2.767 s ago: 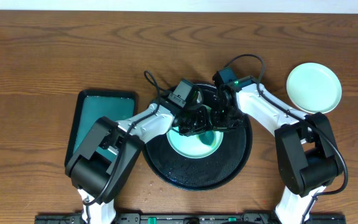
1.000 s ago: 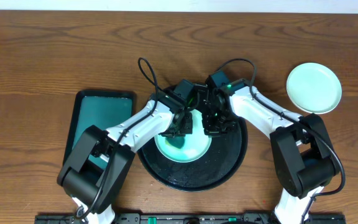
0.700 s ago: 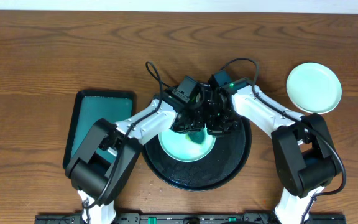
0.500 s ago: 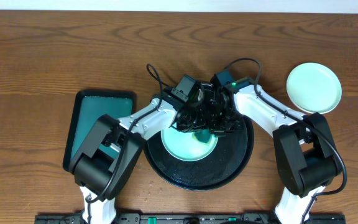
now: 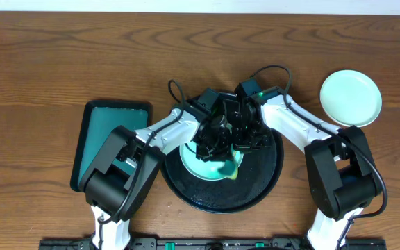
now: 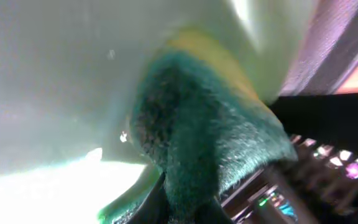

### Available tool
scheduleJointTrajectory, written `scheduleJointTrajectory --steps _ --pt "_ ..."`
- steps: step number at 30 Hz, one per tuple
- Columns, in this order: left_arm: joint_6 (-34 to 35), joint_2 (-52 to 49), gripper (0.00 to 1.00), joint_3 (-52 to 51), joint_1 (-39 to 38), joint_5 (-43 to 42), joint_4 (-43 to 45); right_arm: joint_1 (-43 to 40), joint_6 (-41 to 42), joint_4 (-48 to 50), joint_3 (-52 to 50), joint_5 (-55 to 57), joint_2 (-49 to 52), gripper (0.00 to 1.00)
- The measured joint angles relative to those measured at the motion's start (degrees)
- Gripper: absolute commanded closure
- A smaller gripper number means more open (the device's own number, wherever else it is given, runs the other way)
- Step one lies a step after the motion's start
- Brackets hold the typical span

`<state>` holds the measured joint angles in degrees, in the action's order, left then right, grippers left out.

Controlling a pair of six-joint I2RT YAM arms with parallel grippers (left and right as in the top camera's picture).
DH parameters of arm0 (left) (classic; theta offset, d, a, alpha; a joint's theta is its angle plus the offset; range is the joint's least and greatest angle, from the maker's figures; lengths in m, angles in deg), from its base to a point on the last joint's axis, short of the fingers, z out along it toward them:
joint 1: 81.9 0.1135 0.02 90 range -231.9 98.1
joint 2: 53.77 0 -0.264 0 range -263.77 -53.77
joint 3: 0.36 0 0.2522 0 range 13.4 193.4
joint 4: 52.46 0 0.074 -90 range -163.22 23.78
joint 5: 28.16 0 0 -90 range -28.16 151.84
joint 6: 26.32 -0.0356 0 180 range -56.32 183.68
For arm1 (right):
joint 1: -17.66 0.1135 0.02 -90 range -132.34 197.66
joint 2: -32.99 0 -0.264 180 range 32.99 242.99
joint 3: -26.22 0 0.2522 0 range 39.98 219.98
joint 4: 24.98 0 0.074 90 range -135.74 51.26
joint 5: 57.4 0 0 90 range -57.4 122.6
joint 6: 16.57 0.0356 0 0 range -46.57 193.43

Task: Clean dirty plates on tray and stack at the side
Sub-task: 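Scrub the green plate held by the right gripper with the left sponge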

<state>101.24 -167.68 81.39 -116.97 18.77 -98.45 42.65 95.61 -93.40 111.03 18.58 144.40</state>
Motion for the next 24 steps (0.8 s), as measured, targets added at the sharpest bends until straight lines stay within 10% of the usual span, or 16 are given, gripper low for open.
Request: scheduleJointTrajectory --steps 24 --pt "-4.90 12.72 0.93 3.80 0.15 38.12 -21.97 1.03 -0.26 2.03 0.00 -1.18 0.00 0.99"
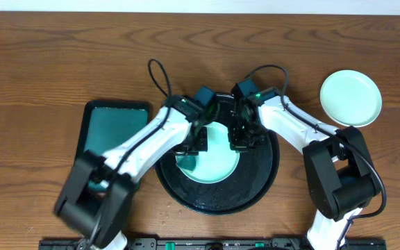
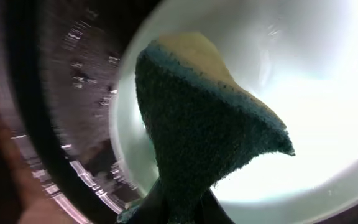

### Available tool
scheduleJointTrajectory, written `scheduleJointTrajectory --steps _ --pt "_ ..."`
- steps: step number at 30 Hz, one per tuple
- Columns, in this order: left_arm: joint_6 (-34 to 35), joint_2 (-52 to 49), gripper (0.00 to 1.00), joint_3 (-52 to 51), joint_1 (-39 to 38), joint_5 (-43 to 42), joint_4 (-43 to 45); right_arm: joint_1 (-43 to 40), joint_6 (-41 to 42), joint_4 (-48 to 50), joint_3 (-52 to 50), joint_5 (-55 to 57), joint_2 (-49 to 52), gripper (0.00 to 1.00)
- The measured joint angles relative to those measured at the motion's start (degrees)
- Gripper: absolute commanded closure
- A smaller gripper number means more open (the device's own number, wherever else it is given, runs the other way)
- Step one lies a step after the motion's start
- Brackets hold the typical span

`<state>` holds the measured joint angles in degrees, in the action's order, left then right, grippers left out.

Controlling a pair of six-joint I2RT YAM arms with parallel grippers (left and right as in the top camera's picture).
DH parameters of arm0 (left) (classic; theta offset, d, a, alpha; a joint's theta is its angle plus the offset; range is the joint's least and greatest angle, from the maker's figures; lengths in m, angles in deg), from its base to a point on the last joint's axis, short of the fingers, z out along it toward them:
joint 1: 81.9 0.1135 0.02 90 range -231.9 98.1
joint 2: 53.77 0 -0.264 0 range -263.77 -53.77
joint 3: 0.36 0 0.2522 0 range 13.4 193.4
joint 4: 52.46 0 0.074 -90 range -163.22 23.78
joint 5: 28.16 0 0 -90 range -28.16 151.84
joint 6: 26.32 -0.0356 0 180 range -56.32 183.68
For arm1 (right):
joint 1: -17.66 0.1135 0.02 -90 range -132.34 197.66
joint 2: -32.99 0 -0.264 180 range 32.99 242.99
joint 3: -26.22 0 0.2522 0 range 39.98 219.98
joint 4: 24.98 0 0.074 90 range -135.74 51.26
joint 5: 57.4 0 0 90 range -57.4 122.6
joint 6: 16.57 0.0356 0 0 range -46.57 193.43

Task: Clean dirty plates on tray and stack at the side

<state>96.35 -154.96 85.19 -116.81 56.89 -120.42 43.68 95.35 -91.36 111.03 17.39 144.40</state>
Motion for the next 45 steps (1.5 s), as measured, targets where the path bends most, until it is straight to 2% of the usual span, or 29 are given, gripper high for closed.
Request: scheduleJointTrajectory --steps 6,12,20,24,29,31,34,35,38,43,45 --pt "-0.26 7.80 0.93 1.27 2.25 2.64 -5.18 0.00 0.00 -0.04 0.00 -0.50 0.00 0.99" --pt "0.00 10.71 0.93 1.33 14.23 7.32 -11.39 0.04 -0.02 0.07 0.00 -2.32 0.00 0.99" --pt "-4.57 9.99 0.93 0.52 33.29 9.62 -3.76 0.04 -0.02 0.28 0.00 -3.17 0.00 0.99" --pt "-6.51 6.62 0.93 0.26 37.70 9.88 -2.89 0.04 0.00 0.37 0.00 -3.26 0.00 0.99" --pt "-7.50 -1.07 0.93 -0.04 39.21 9.84 -2.56 0.04 -0.02 0.42 0.00 -3.28 0.00 0.99" --pt "-7.72 -3.63 0.84 -0.20 39.19 9.77 -2.27 0.04 0.00 0.42 0.00 -3.28 -0.02 0.99" --pt "-8.26 -5.60 0.44 -0.55 39.15 9.55 -1.68 0.04 -0.02 0.42 0.00 -3.30 0.00 0.99" --pt "-8.48 -5.64 0.39 -0.63 39.15 9.60 -1.66 0.04 -0.02 0.42 0.00 -3.32 0.00 0.99" --pt "-8.63 -5.09 0.34 -0.63 39.15 9.18 -1.49 0.04 -0.04 0.44 0.00 -3.45 0.00 0.99" --pt "-8.74 -0.33 0.32 -0.63 39.12 7.69 -2.47 0.04 -0.17 1.46 0.00 -6.75 0.00 0.99" --pt "-8.74 3.30 0.26 -0.63 38.97 7.43 -3.04 0.04 -0.22 2.34 0.00 -9.18 0.00 0.99"
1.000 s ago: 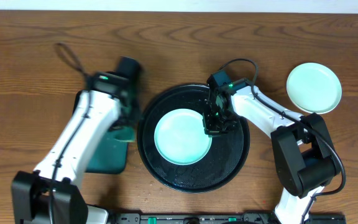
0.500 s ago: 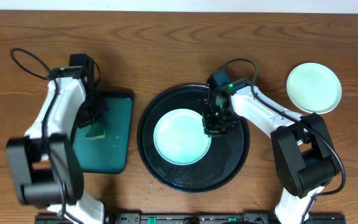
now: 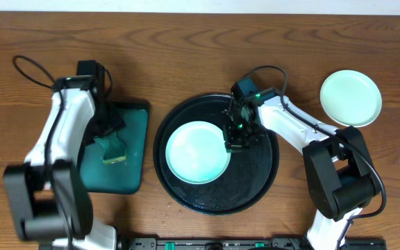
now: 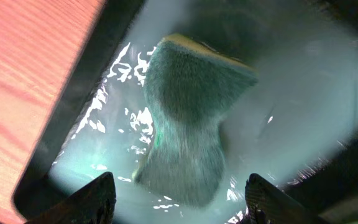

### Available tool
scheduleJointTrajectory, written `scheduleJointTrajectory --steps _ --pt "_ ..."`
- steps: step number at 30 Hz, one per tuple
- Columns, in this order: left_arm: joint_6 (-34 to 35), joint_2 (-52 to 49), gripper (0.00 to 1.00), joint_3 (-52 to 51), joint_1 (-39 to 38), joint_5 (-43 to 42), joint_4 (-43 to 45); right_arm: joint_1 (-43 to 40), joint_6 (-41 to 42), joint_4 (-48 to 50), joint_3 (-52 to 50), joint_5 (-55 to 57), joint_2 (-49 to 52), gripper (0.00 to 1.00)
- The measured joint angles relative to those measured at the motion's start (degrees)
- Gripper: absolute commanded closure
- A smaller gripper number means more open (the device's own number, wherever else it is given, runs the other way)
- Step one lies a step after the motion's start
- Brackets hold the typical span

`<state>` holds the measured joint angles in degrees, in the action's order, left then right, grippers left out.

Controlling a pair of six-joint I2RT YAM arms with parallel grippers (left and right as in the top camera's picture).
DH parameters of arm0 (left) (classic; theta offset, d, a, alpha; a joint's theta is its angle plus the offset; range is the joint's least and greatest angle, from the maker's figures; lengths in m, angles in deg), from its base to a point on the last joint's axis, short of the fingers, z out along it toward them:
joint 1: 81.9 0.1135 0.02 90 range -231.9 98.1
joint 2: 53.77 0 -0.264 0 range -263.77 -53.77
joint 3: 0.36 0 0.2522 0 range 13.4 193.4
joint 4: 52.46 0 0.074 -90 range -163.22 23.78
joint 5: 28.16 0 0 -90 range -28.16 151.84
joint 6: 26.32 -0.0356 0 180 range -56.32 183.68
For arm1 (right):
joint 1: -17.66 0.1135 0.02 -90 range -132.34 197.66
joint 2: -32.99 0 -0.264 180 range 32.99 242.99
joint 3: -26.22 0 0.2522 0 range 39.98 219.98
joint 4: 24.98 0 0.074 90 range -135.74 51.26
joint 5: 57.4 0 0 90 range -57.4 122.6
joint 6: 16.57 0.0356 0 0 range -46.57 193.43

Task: Clean dirty plates on tray and stack at the side

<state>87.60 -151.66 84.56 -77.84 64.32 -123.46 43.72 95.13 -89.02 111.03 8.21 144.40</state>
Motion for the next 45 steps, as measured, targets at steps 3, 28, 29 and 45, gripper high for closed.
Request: scheduleJointTrajectory --steps 3,28,29,45 --pt "-0.20 5.95 0.21 0.00 -0.59 -0.35 -1.68 0.00 -0.02 1.14 0.00 -2.86 0.00 0.99" --pt "1.33 18.49 0.20 0.00 -10.14 -4.13 -2.23 -18.40 -3.15 -15.61 0.02 -16.17 -19.47 0.99" --pt "1.36 18.49 0.20 0.00 -10.12 -4.26 -2.21 -19.10 -3.28 -18.18 -0.02 -15.91 -19.47 0.99" --pt "1.38 18.49 0.20 0.00 -10.12 -4.81 -1.92 -19.93 -1.29 -24.57 -0.11 15.41 -19.45 0.98"
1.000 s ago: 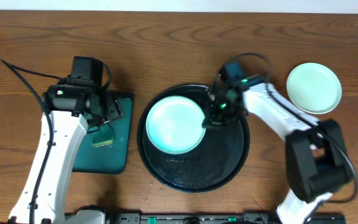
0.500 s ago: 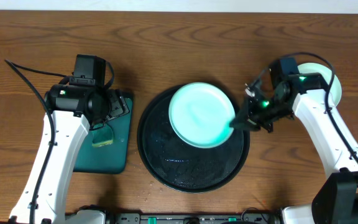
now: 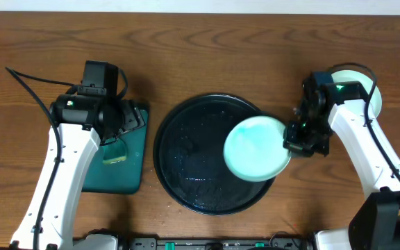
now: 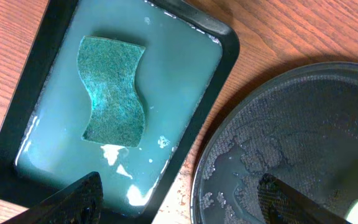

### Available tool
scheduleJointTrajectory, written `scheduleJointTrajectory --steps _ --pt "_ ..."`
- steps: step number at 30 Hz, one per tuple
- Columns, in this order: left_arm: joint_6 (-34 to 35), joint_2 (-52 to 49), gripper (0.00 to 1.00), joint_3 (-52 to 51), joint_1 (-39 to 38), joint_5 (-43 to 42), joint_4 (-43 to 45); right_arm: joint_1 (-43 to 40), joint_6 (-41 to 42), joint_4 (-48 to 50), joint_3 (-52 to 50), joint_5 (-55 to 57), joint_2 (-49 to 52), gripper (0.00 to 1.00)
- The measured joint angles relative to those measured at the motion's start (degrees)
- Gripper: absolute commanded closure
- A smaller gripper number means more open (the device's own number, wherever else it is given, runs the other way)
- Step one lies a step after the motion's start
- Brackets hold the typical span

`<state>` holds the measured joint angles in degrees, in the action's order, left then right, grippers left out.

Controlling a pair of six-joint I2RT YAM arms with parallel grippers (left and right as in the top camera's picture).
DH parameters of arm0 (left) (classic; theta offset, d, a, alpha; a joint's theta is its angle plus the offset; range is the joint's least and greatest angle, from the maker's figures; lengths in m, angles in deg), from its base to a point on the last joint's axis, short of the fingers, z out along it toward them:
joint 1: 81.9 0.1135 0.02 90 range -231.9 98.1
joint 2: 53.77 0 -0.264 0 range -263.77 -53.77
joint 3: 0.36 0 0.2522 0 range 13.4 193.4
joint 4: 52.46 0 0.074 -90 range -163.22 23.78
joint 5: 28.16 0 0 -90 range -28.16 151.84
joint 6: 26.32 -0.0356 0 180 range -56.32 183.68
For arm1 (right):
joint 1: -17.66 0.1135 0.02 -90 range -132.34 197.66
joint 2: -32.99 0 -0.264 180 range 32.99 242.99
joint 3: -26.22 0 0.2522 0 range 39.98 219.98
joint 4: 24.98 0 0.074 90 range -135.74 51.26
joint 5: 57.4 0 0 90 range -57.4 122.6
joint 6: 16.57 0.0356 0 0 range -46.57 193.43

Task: Clean dirty plates on tray and stack at the side

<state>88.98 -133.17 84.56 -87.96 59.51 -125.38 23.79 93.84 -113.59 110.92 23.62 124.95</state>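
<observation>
A pale green plate hangs over the right part of the round black tray, its edge past the tray's rim. My right gripper is shut on the plate's right rim. A second pale green plate lies on the table at the far right, mostly hidden behind the right arm. The green sponge lies flat in the water of the rectangular black tray. My left gripper stands open high above that tray's right edge, holding nothing.
The round tray's floor is wet with foam and droplets. A black cable loops from the left arm over the table's left side. Bare wooden table lies behind both trays.
The right gripper has moved the plate from the round tray's middle to its right edge. The left gripper, then low over the sponge, now stands higher, still open.
The left gripper first pressed the sponge against the plate, which the right gripper held tilted over the round tray. Then the sponge was over the flat plate. Later the sponge lay released in the rectangular tray. Now the plate hangs at the round tray's right edge.
</observation>
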Motion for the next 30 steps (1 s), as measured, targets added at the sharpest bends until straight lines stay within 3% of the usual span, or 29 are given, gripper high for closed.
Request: scheduleJointTrajectory --steps 5,14,24,30 --pt "-0.96 0.00 0.20 0.00 0.00 -0.09 1.68 1.14 -3.10 11.26 -0.07 2.58 0.00 0.99" --pt "-1.38 0.00 0.20 0.00 0.39 0.44 3.17 8.15 -5.03 24.79 -0.09 -6.75 0.66 0.99" --pt "-1.36 0.00 0.20 0.00 13.53 1.01 0.85 14.03 -0.90 26.75 1.27 -15.08 10.84 0.98" --pt "-1.31 0.00 0.20 0.00 21.09 1.01 -0.52 16.79 0.13 19.06 14.82 -17.07 17.70 0.98"
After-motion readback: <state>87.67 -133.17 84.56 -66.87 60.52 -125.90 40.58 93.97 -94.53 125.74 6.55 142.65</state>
